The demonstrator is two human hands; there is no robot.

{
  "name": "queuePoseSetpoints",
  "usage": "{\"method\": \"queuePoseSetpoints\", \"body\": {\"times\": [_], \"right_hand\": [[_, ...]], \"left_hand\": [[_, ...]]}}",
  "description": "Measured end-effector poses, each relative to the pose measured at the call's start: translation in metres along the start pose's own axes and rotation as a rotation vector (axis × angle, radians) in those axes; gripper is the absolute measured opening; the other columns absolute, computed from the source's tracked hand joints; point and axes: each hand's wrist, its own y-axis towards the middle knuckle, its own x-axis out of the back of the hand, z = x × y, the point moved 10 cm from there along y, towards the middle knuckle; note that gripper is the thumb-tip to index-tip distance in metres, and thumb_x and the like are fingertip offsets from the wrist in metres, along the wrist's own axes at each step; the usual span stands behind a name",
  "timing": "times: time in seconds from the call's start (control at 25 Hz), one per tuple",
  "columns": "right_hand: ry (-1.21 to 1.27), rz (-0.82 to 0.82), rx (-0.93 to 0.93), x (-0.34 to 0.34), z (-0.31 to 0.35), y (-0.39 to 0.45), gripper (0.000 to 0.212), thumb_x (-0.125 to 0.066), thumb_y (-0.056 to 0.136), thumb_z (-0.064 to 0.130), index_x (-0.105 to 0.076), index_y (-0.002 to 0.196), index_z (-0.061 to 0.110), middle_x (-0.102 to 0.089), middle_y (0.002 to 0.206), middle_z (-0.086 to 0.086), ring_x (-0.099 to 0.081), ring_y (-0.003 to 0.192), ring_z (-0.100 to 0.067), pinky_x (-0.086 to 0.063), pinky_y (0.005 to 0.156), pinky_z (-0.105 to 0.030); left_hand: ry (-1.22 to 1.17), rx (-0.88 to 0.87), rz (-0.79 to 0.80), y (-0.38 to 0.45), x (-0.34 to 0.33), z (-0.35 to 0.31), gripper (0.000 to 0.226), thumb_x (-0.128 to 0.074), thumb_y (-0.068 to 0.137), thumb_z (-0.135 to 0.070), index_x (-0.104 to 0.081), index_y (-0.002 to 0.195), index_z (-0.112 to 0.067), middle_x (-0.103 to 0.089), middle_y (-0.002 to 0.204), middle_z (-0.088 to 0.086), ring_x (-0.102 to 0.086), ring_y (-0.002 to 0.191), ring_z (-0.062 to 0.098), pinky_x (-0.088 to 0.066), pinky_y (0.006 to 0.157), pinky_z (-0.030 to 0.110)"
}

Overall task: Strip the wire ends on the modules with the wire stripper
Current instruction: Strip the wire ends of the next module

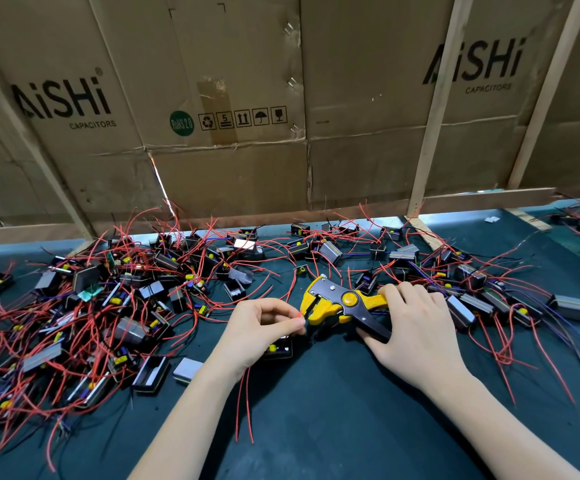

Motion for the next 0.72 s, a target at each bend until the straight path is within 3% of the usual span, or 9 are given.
{"method": "queuePoseSetpoints", "body": {"times": [0.2, 0.4, 0.56, 0.72], "right_hand": [[0.006, 0.029, -0.017, -0.003, 0.000, -0.001, 0.052, -0.077, 0.064, 0.055, -0.062, 0.091, 0.013, -0.060, 0.085, -0.003, -0.058, 0.083, -0.030, -0.040, 0.072, -0.040], [0.000, 0.057, -0.041, -0.005, 0.001, -0.002, 0.052, -0.080, 0.062, 0.053, -0.064, 0.089, 0.011, -0.064, 0.083, -0.004, -0.063, 0.080, -0.030, -0.040, 0.070, -0.039], [0.010, 0.064, -0.046, -0.005, 0.004, -0.003, 0.049, -0.080, 0.064, 0.052, -0.063, 0.086, 0.012, -0.064, 0.079, -0.004, -0.064, 0.078, -0.030, -0.042, 0.070, -0.037], [0.005, 0.059, -0.071, -0.003, 0.002, -0.002, 0.045, -0.078, 0.065, 0.056, -0.059, 0.075, 0.017, -0.062, 0.069, 0.001, -0.064, 0.067, -0.028, -0.034, 0.056, -0.029]], "left_hand": [[-0.021, 0.014, -0.052, 0.001, 0.003, 0.004, 0.004, -0.074, 0.082, -0.004, -0.072, 0.085, -0.002, -0.076, 0.077, 0.011, -0.072, 0.076, 0.015, -0.055, 0.083, 0.025], [-0.082, 0.048, -0.071, 0.002, 0.002, 0.009, 0.003, -0.074, 0.083, -0.004, -0.073, 0.081, -0.007, -0.076, 0.078, 0.011, -0.071, 0.075, 0.012, -0.053, 0.073, 0.014], [-0.105, 0.058, -0.074, 0.003, 0.003, 0.012, 0.003, -0.075, 0.082, -0.003, -0.072, 0.081, -0.005, -0.076, 0.078, 0.012, -0.070, 0.073, 0.011, -0.050, 0.070, 0.012], [-0.119, 0.056, -0.066, 0.003, 0.003, 0.013, 0.004, -0.075, 0.082, -0.003, -0.071, 0.083, -0.003, -0.076, 0.078, 0.013, -0.071, 0.072, 0.011, -0.050, 0.069, 0.012]]}}
